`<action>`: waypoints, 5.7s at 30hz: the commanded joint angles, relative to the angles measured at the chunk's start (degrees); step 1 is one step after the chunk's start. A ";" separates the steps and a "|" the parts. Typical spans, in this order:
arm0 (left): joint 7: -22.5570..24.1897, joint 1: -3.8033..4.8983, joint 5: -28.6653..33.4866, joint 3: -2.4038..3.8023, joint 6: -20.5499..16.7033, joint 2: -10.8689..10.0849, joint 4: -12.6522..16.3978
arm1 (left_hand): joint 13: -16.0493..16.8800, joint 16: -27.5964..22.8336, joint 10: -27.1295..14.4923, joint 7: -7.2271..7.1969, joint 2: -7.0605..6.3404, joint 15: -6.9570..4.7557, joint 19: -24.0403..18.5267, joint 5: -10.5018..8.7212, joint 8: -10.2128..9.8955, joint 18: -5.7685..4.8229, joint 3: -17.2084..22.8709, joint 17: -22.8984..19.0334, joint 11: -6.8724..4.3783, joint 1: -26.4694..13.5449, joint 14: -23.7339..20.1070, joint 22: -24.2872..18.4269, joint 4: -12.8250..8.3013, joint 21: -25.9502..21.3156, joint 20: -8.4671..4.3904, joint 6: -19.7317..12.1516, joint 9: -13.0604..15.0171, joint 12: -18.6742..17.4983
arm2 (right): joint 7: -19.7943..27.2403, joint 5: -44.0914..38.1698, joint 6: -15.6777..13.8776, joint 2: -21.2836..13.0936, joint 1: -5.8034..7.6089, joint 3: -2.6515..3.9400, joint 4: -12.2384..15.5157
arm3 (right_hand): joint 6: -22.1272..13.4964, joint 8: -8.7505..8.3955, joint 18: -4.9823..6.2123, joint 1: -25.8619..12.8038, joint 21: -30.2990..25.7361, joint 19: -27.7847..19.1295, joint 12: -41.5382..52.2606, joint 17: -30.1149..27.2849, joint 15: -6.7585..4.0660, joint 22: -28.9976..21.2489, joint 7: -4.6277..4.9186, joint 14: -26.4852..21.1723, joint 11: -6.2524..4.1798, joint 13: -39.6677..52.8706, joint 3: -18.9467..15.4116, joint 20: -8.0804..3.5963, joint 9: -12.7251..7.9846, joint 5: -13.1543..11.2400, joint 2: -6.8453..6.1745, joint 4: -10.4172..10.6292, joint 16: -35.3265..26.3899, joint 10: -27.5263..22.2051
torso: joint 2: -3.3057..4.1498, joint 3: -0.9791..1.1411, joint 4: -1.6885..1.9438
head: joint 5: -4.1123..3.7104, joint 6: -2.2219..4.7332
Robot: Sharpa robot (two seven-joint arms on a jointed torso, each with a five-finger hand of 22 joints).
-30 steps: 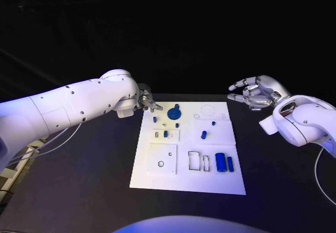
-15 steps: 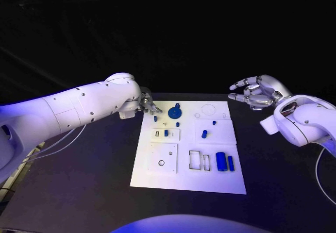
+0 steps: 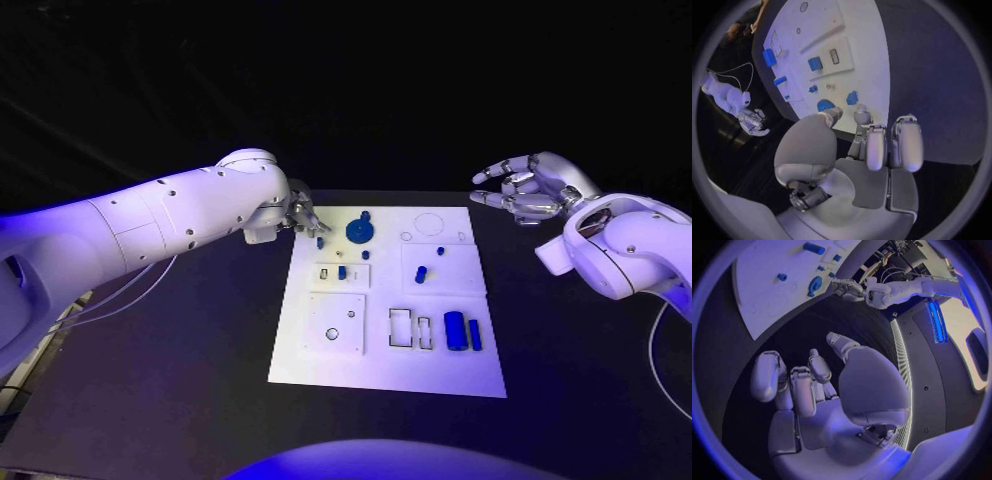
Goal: Assemble the parts on the task board
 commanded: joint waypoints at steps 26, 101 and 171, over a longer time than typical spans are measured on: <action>0.64 -0.03 1.42 -0.29 3.86 0.74 -0.79 | 0.49 0.45 0.39 -0.55 1.03 -0.07 0.08 0.37 0.24 -0.90 1.76 10.06 -0.45 3.35 4.73 0.35 -0.30 0.28 0.28 1.40 -0.54 0.65 | 0.44 -0.21 0.06 0.16 -0.19 0.02 -0.06 | -0.12 0.27 0.64 -0.46 -0.22 -0.43 -0.21 7.25 -0.31 -0.02 -0.29 4.01 0.02 -0.04 -0.01 -0.08 -0.05 0.29 -0.05 0.28 -0.21 -0.25 | 0.08 -0.06 0.08 | -0.03 -0.29; 7.16 -3.67 3.63 -0.39 -8.63 -12.66 18.57 | 3.65 0.86 5.63 -1.68 -6.48 -1.39 0.35 13.57 5.55 -1.06 29.49 10.58 -1.87 7.37 4.92 1.81 -16.51 0.96 -0.66 4.83 0.73 2.28 | 0.48 -0.20 -0.58 -0.56 -0.21 0.02 0.24 | -0.09 0.55 0.63 -0.56 -0.32 -0.37 -0.16 7.19 -0.35 -0.03 -0.31 4.01 -0.01 -0.05 -0.02 -0.12 -0.12 0.55 0.23 0.68 -0.27 -0.14 | 0.04 -0.05 -0.07 | 1.34 -1.14; 3.52 -5.44 -1.85 -0.85 -5.89 -10.73 18.45 | 4.41 0.97 6.53 -1.98 -7.03 -1.64 0.42 16.89 5.53 -1.07 29.30 10.72 -2.15 7.06 4.98 1.86 -16.31 0.99 -0.86 5.54 0.91 2.57 | 2.71 1.55 -1.47 -0.37 -0.21 0.01 -0.18 | -1.78 3.23 6.10 0.58 -31.15 -16.29 -18.02 -16.01 -0.28 -24.27 -0.21 -5.21 0.08 -22.38 0.69 0.00 -0.40 0.66 -0.38 1.91 -16.12 -17.47 | 0.02 -0.04 -0.04 | 1.38 -2.15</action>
